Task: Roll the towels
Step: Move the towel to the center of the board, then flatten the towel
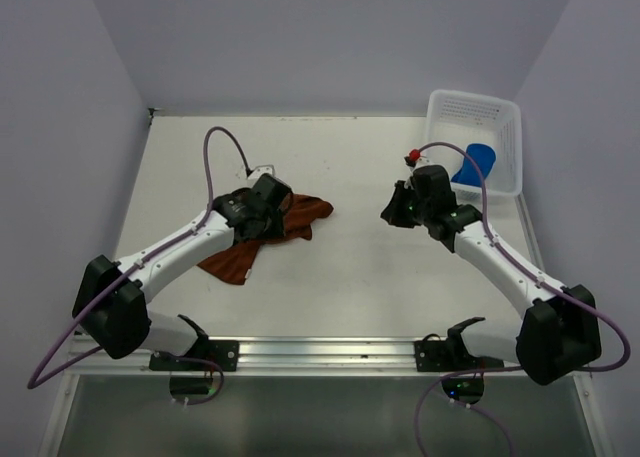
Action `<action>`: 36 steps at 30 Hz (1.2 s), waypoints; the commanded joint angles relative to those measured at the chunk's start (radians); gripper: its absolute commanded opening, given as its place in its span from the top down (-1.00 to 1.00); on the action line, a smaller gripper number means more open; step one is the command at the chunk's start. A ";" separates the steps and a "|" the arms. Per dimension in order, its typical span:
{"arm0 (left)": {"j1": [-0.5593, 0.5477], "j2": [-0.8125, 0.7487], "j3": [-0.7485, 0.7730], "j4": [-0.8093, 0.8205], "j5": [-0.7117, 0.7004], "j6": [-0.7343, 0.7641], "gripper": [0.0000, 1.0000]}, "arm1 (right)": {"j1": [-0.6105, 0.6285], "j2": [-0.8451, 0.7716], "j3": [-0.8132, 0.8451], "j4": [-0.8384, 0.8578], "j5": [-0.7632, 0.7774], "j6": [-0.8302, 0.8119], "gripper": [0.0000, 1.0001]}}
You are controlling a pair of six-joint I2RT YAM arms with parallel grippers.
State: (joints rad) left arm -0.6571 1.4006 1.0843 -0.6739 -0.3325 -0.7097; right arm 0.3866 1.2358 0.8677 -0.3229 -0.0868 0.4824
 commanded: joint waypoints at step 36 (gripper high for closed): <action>-0.021 0.021 -0.402 -0.007 -0.112 -0.246 0.19 | 0.003 0.076 -0.026 0.111 -0.070 0.010 1.00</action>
State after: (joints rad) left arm -0.6712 1.4063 0.7059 -0.7341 -0.4332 -0.9688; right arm 0.3870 1.3163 0.8539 -0.2459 -0.1486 0.4976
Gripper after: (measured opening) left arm 0.420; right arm 0.008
